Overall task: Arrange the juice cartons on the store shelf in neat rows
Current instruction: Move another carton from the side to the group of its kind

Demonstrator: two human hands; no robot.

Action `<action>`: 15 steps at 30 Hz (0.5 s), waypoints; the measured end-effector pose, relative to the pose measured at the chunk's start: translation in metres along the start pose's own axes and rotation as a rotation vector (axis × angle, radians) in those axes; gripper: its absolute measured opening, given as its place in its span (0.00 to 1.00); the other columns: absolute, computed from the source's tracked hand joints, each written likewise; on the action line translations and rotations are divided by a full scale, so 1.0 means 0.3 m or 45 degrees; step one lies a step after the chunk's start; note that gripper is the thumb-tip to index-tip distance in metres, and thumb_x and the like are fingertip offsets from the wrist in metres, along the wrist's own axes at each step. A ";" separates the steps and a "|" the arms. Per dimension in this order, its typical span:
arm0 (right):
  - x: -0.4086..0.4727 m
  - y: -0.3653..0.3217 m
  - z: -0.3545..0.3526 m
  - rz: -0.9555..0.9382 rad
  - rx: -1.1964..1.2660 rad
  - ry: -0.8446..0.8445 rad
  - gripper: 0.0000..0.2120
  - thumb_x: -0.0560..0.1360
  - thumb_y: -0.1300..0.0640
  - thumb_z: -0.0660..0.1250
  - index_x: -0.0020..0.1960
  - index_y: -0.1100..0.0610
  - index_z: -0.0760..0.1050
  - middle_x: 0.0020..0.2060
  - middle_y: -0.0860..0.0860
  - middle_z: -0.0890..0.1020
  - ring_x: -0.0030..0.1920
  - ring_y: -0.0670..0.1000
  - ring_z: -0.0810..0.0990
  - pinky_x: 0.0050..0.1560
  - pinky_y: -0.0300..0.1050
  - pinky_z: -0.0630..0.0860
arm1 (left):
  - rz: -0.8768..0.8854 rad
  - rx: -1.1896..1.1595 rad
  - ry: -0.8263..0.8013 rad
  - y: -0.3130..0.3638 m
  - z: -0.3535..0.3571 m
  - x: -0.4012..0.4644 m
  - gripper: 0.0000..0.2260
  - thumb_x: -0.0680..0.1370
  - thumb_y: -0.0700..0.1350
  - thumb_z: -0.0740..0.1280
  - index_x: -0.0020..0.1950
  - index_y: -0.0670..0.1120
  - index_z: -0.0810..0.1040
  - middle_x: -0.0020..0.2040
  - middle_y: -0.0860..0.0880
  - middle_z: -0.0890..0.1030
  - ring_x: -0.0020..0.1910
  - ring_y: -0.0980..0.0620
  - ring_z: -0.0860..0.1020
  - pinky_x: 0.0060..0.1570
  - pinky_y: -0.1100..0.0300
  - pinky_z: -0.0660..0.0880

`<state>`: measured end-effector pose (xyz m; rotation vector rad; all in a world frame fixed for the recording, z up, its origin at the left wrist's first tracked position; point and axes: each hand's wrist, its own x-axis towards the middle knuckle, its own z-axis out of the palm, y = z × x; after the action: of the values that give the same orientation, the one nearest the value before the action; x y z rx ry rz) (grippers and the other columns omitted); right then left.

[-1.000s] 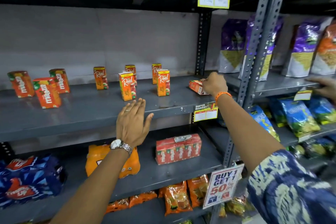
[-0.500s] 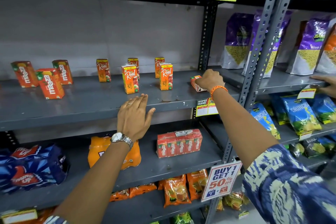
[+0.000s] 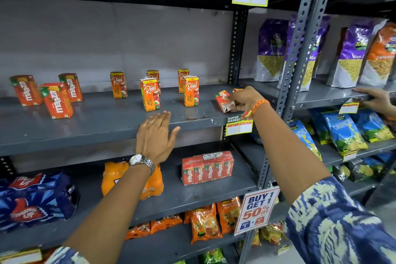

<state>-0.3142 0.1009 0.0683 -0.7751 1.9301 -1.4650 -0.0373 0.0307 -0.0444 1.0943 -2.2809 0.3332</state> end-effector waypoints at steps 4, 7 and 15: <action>-0.011 0.017 -0.018 0.057 0.146 -0.040 0.10 0.72 0.69 0.70 0.47 0.63 0.70 0.42 0.59 0.76 0.39 0.54 0.78 0.33 0.46 0.82 | 0.006 -0.010 -0.003 0.001 0.002 0.001 0.27 0.81 0.59 0.54 0.73 0.42 0.69 0.70 0.43 0.74 0.69 0.43 0.73 0.68 0.47 0.67; -0.012 0.044 -0.016 0.043 0.323 -0.043 0.13 0.74 0.70 0.68 0.56 0.65 0.70 0.40 0.59 0.79 0.39 0.53 0.81 0.32 0.45 0.82 | 0.009 0.003 -0.006 -0.002 0.005 0.002 0.28 0.81 0.59 0.54 0.73 0.43 0.69 0.70 0.43 0.74 0.69 0.43 0.73 0.67 0.47 0.68; -0.048 0.084 -0.012 -0.237 0.568 -0.251 0.14 0.77 0.70 0.63 0.62 0.73 0.73 0.48 0.58 0.82 0.49 0.54 0.82 0.48 0.45 0.80 | 0.000 0.023 0.025 -0.004 0.019 0.005 0.28 0.80 0.60 0.53 0.72 0.43 0.70 0.69 0.44 0.76 0.67 0.44 0.75 0.66 0.48 0.69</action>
<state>-0.3100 0.1195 0.0462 -0.8642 1.3441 -1.7721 -0.0393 0.0265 -0.0481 1.0953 -2.2648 0.3640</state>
